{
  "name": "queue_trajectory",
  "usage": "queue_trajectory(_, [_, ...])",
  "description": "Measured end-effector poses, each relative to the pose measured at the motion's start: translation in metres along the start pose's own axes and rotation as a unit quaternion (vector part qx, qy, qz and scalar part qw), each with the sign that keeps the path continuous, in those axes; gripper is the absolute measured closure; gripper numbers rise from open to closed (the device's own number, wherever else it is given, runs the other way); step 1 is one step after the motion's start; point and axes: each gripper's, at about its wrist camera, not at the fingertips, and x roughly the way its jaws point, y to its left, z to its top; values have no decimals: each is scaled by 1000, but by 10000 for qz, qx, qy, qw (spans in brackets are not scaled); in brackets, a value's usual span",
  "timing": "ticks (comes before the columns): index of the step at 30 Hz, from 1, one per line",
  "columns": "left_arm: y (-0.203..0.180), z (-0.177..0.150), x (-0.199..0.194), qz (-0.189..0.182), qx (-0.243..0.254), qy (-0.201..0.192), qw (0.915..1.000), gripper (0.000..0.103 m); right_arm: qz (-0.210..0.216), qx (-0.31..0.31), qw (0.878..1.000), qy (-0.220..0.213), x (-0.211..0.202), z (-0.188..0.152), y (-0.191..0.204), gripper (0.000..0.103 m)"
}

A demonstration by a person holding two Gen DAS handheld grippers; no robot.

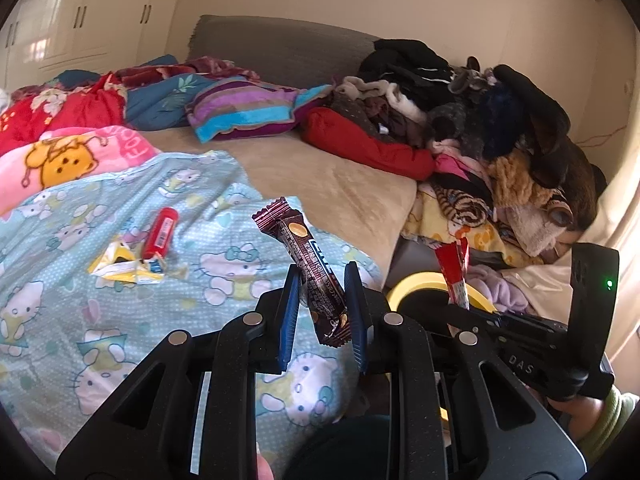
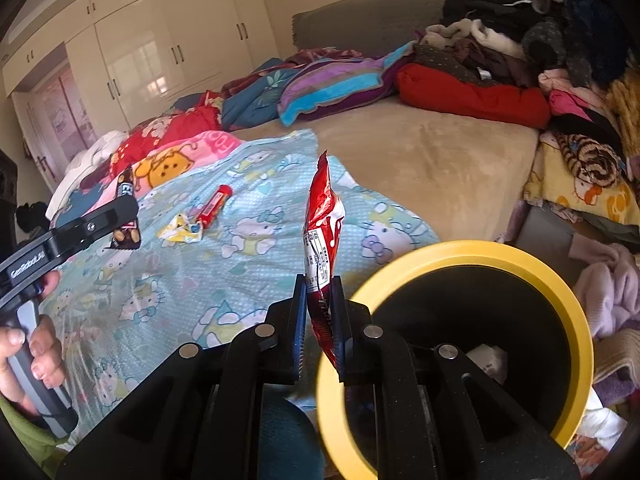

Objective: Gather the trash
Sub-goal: 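Carry the chocolate bar and red wrapper over the yellow bin with both tools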

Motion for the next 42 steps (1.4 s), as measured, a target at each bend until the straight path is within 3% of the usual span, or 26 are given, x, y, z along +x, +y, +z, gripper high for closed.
queue_trajectory(42, [-98,-27,29,-734,895,508,9920,86,-558,995,9933,-186,-35,-14,-102,91])
